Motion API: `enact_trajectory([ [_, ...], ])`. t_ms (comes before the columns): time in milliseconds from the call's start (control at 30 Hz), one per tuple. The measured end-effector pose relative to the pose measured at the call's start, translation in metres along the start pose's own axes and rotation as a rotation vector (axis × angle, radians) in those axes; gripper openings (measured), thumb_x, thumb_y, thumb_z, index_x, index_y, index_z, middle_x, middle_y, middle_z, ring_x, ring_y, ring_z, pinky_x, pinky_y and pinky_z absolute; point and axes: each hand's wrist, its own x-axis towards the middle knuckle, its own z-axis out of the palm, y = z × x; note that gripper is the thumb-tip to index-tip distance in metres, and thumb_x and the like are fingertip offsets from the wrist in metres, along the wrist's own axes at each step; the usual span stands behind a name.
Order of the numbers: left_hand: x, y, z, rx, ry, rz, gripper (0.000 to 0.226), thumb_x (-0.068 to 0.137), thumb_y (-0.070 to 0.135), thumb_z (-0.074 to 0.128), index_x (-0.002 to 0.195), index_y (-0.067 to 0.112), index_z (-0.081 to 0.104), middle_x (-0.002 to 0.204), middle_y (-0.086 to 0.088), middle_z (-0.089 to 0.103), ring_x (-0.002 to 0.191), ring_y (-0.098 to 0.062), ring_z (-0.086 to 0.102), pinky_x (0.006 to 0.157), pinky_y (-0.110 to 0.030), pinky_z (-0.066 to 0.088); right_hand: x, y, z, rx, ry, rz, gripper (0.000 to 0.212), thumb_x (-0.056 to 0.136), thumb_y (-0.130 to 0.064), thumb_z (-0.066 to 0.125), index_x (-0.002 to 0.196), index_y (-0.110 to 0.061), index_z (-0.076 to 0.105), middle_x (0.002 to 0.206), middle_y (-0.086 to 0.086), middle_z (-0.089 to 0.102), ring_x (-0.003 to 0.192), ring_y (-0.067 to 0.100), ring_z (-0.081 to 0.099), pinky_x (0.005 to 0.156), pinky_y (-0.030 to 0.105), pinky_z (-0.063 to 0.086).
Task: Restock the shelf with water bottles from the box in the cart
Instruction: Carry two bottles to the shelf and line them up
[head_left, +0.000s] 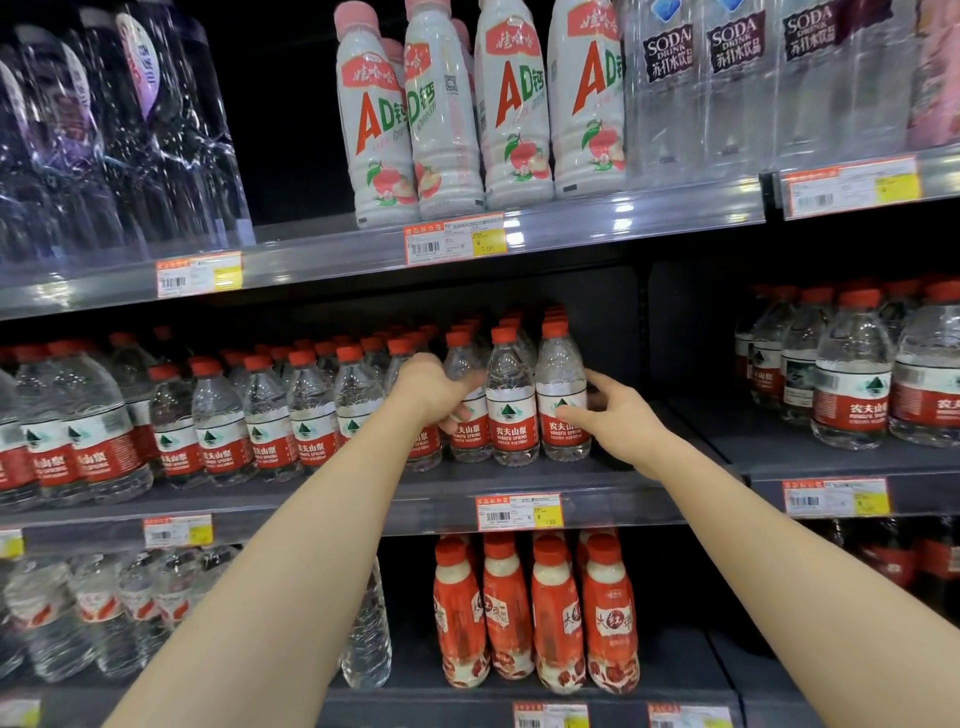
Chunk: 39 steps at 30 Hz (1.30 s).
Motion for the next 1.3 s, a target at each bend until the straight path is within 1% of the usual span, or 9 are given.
enact_trajectory([
  [133, 0.003, -0.002, -0.004, 0.085, 0.079, 0.055, 0.047, 0.098, 0.048, 0.072, 0.086, 0.006, 0.057, 0.034, 0.006, 0.056, 0.031, 0.001, 0.056, 0.031, -0.013, 0.033, -0.001, 0.000, 0.002, 0.007, -0.013, -0.008, 0.071, 0.091, -0.028, 0.077, 0.154, -0.030, 0.044, 0.134, -0.001, 0.066, 0.119, 0.018, 0.064, 0.103, 0.041, 0.053],
  [300, 0.003, -0.006, -0.009, 0.139, 0.045, 0.077, 0.047, 0.097, 0.050, 0.073, 0.094, 0.004, 0.062, 0.065, -0.007, 0.071, 0.042, -0.009, 0.066, 0.050, -0.027, 0.047, -0.004, 0.001, 0.001, 0.010, -0.028, -0.035, 0.063, 0.092, -0.026, 0.076, 0.149, -0.031, 0.050, 0.129, -0.004, 0.069, 0.116, 0.015, 0.065, 0.103, 0.040, 0.053],
  [467, 0.001, -0.006, -0.010, 0.162, 0.051, 0.067, 0.049, 0.097, 0.052, 0.072, 0.079, 0.011, 0.053, 0.044, -0.001, 0.065, 0.030, 0.000, 0.055, 0.049, -0.027, 0.041, -0.006, -0.001, 0.001, 0.017, -0.033, -0.037, 0.062, 0.093, -0.025, 0.074, 0.150, -0.032, 0.049, 0.128, -0.004, 0.069, 0.115, 0.016, 0.066, 0.101, 0.039, 0.055],
  [733, -0.005, -0.012, -0.006, 0.084, 0.084, 0.060, 0.057, 0.091, 0.058, 0.077, 0.079, 0.005, 0.060, 0.044, -0.001, 0.066, 0.034, 0.000, 0.059, 0.054, -0.028, 0.043, -0.006, -0.003, 0.003, 0.025, -0.012, -0.015, 0.067, 0.092, -0.025, 0.076, 0.152, -0.029, 0.046, 0.127, -0.002, 0.068, 0.114, 0.018, 0.066, 0.098, 0.040, 0.056],
  [800, -0.007, -0.017, -0.007, 0.038, 0.160, 0.088, 0.056, 0.089, 0.055, 0.079, 0.103, 0.004, 0.062, 0.048, -0.001, 0.065, 0.033, -0.001, 0.058, 0.050, -0.026, 0.042, -0.006, -0.004, 0.003, 0.024, 0.004, -0.003, 0.069, 0.092, -0.024, 0.076, 0.153, -0.027, 0.044, 0.124, -0.001, 0.067, 0.110, 0.017, 0.067, 0.094, 0.037, 0.057],
  [900, -0.014, -0.025, -0.005, 0.031, 0.192, 0.116, 0.082, 0.091, 0.053, 0.078, 0.145, -0.002, 0.051, 0.064, -0.002, 0.067, 0.036, -0.003, 0.061, 0.047, -0.023, 0.042, -0.006, -0.004, 0.004, 0.030, -0.006, -0.004, 0.067, 0.093, -0.022, 0.075, 0.152, -0.027, 0.046, 0.120, -0.003, 0.068, 0.109, 0.017, 0.067, 0.094, 0.039, 0.057],
  [1100, -0.023, -0.036, 0.009, 0.074, 0.226, 0.145, 0.084, 0.091, 0.060, 0.071, 0.155, 0.014, 0.043, 0.103, -0.009, 0.077, 0.085, -0.029, 0.077, 0.079, -0.048, 0.064, -0.007, -0.005, 0.002, 0.039, -0.042, 0.005, 0.065, 0.096, -0.019, 0.071, 0.154, -0.028, 0.043, 0.131, 0.001, 0.067, 0.117, 0.021, 0.066, 0.100, 0.043, 0.055],
  [1167, -0.027, -0.038, 0.012, 0.113, 0.286, 0.175, 0.078, 0.093, 0.060, 0.069, 0.153, 0.016, 0.045, 0.099, -0.009, 0.078, 0.092, -0.030, 0.075, 0.079, -0.044, 0.062, -0.006, -0.005, 0.004, 0.020, -0.016, 0.013, 0.068, 0.095, -0.020, 0.072, 0.155, -0.024, 0.041, 0.131, 0.004, 0.066, 0.116, 0.022, 0.066, 0.099, 0.043, 0.056],
  [1300, -0.043, -0.056, 0.019, 0.232, 0.401, 0.229, 0.051, 0.100, 0.054, 0.062, 0.135, 0.017, 0.051, 0.071, 0.002, 0.070, 0.075, -0.026, 0.070, 0.061, -0.035, 0.049, -0.007, -0.004, 0.010, -0.120, 0.065, 0.049, 0.074, 0.088, -0.033, 0.078, 0.151, -0.018, 0.042, 0.130, 0.002, 0.065, 0.112, 0.021, 0.065, 0.098, 0.040, 0.054],
])
